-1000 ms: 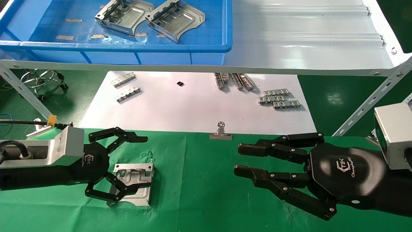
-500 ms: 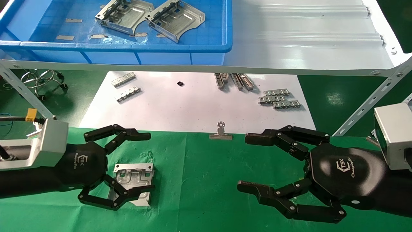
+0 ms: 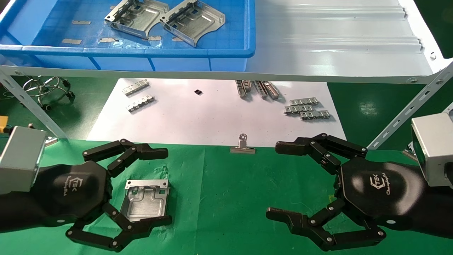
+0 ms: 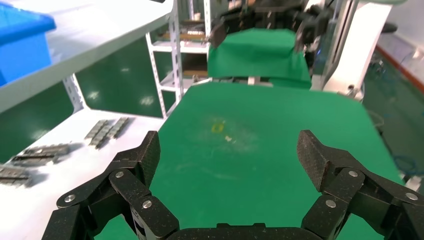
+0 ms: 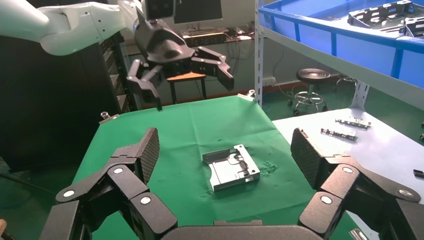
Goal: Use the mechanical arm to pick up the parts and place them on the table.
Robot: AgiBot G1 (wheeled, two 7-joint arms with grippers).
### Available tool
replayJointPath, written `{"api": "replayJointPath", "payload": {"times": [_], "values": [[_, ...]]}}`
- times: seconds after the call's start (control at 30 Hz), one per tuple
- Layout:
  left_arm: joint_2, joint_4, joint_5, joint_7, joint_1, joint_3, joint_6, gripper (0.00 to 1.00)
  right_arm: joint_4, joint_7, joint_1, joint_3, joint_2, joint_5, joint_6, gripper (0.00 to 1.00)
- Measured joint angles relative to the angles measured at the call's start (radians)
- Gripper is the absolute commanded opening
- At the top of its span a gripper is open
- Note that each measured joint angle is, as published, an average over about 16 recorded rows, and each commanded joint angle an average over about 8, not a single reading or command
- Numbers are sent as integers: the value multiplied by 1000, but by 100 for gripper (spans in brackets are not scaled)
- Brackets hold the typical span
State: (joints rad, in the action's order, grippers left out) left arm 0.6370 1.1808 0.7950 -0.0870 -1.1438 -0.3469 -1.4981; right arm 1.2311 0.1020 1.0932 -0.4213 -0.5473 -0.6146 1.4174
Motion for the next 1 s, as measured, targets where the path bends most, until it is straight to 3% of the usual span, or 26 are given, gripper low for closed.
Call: {"api": "replayJointPath", "payload": {"times": [0.43, 1.0], "values": [[-27, 110, -69, -102, 73, 71, 2, 100, 0, 0, 0, 0, 0, 0, 0, 100], [-28, 111, -70, -104, 74, 72, 2, 100, 0, 0, 0, 0, 0, 0, 0, 100]]}}
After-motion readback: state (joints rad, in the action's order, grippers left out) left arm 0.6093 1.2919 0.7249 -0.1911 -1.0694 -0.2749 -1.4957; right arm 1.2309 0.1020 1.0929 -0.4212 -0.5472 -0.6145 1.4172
